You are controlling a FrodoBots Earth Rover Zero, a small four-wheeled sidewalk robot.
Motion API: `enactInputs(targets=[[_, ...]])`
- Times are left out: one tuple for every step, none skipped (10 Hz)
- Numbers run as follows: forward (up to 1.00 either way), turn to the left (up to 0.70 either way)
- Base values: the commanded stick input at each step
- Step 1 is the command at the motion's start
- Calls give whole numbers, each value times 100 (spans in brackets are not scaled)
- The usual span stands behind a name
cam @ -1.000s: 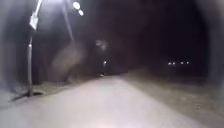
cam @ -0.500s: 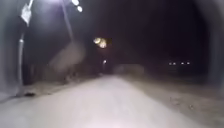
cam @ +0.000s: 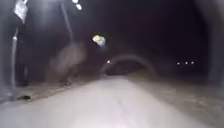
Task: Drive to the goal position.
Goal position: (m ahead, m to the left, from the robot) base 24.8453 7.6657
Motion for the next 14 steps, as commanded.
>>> enactInputs(targets=[[70, 0], [70, 0], [70, 0], [70, 0], [70, 0], [70, 0], [70, 0], [70, 0], [70, 0], [70, 0], [70, 0], [70, 0], [70, 0], [70, 0]])
